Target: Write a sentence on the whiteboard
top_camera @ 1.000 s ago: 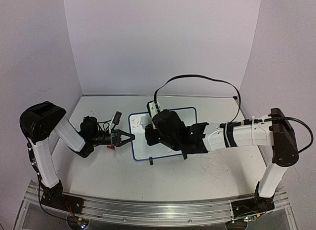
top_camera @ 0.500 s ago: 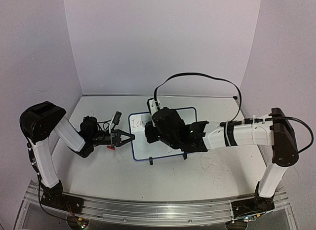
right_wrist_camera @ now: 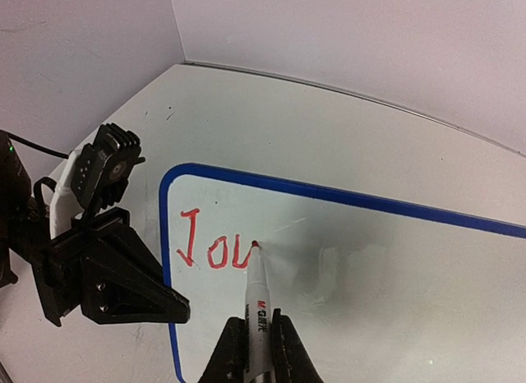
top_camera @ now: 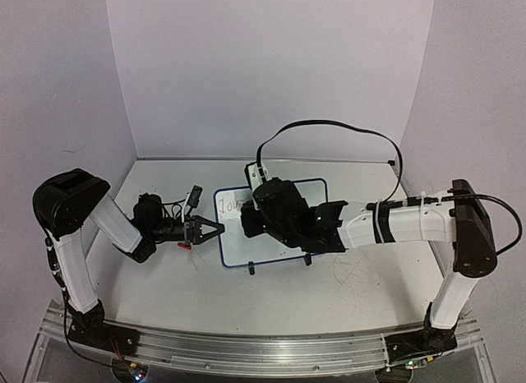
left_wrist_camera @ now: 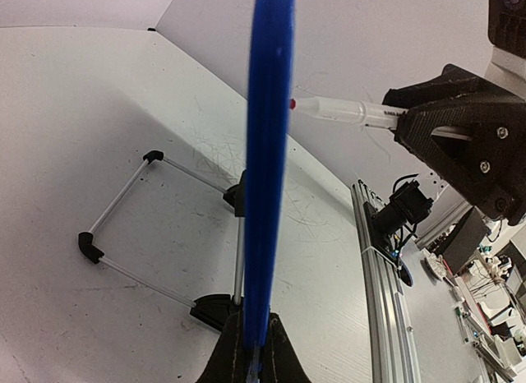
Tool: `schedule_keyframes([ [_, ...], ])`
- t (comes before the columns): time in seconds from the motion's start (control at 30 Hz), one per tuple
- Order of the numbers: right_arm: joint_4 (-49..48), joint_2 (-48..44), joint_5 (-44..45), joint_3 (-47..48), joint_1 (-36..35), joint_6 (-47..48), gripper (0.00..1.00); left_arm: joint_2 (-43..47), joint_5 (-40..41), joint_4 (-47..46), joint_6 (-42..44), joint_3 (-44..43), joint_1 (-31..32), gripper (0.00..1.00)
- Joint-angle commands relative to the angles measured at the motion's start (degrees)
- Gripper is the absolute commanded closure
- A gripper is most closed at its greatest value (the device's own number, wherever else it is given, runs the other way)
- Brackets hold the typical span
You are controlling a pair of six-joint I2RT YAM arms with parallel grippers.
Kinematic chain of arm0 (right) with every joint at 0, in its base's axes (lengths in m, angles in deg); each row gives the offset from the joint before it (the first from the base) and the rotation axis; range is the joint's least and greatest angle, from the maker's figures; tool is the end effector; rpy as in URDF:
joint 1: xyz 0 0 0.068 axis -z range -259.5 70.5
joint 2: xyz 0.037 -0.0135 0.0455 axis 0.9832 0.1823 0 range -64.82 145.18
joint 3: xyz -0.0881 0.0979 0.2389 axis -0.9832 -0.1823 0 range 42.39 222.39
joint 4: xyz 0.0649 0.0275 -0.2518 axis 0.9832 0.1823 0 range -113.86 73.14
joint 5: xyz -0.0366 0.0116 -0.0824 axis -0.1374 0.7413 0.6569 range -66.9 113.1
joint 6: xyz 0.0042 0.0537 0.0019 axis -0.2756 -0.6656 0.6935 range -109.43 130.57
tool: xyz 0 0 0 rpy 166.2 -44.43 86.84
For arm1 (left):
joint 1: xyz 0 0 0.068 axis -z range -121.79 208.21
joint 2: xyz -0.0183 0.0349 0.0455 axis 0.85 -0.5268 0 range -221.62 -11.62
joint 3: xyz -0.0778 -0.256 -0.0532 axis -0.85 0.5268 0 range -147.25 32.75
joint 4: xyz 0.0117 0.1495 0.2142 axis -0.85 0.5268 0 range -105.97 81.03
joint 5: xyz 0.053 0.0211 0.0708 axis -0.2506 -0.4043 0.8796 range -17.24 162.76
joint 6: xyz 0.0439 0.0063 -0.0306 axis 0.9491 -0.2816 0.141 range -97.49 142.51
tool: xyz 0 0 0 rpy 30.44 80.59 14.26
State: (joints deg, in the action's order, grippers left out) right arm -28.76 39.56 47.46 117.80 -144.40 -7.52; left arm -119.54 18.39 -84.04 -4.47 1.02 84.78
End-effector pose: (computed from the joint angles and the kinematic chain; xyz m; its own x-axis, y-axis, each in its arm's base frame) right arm 0.1940 0.3797 0.2596 -0.3710 -0.1252 -0.9202 -0.5787 0.8061 0.1236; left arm 0.2659 -0.1652 0.1277 -0.5573 -0.0168 -0.8301 0.8162 0.1723 -0.5515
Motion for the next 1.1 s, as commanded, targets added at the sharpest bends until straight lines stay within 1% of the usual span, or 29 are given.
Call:
schedule_keyframes([
  [0.0, 0.01, -0.17, 0.29, -1.02, 0.48, -1.12, 1.00, 1.84, -1.83, -0.93, -0.78, 1.05, -0.34, 1.00],
  [0.7, 1.78, -1.03, -1.69, -5.26, -0.70, -4.73, 1.00, 1.75, -1.94, -0.92, -0.78, 0.89, -0.38, 1.00],
  [1.07, 1.66, 2.24, -2.78, -0.39, -1.21, -3.50, 1.00, 1.75, -1.92, -0.92, -0.79, 0.86, -0.38, 1.00],
])
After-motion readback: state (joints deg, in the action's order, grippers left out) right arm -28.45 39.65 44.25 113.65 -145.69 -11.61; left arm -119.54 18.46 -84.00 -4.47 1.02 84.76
